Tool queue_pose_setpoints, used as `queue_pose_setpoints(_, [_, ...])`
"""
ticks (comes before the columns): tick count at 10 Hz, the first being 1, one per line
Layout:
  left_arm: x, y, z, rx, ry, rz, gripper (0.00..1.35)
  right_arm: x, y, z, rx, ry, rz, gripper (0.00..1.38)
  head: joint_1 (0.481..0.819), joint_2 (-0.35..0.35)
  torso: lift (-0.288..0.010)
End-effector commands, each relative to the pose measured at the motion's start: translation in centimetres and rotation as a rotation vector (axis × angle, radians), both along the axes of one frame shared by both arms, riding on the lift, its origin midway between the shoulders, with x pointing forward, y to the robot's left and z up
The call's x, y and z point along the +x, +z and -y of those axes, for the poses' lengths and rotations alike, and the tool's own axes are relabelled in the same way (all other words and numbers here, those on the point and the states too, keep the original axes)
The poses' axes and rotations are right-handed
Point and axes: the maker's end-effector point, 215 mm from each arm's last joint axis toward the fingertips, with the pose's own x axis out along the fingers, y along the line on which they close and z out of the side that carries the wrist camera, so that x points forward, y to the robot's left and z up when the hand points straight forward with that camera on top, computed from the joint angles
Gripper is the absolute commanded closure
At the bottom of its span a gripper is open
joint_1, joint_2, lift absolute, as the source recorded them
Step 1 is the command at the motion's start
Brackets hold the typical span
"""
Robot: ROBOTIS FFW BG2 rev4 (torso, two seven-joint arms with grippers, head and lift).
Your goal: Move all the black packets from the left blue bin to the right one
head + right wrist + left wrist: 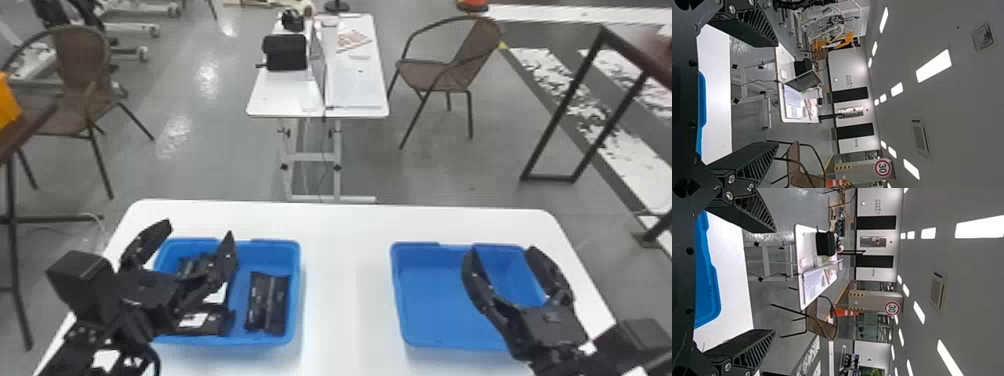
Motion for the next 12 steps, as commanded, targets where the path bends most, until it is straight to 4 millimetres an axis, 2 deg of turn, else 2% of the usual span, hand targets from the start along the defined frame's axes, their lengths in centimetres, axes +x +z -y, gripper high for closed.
queue_pose_setpoints(1, [0.0, -0.2, 0.1, -0.003, 0.000, -0.005, 0.12, 0.0, -0.1, 0.0, 0.001, 0.000, -0.002, 0.13, 0.695, -0.032, 0.000])
queue_pose_setpoints(6, [0.1, -0.8, -0.2, 0.002, 0.005, -0.025, 0.12, -0.1, -0.5, -0.2, 0.013, 0.001, -0.008, 0.13, 0.695, -0.031, 0.000])
queue_pose_setpoints(8, [0.8, -2.1, -1.3, 0.004, 0.040, -0.070, 0.12, 0.0, -0.6, -0.2, 0.023, 0.000, -0.010, 0.13, 0.695, -0.027, 0.000])
queue_pose_setpoints(12, [2.5, -6.4, -3.3, -0.010, 0.081, -0.259, 0.12, 0.2, -1.4, -1.1, 0.052, 0.014, -0.022, 0.13, 0.695, 0.011, 0.000])
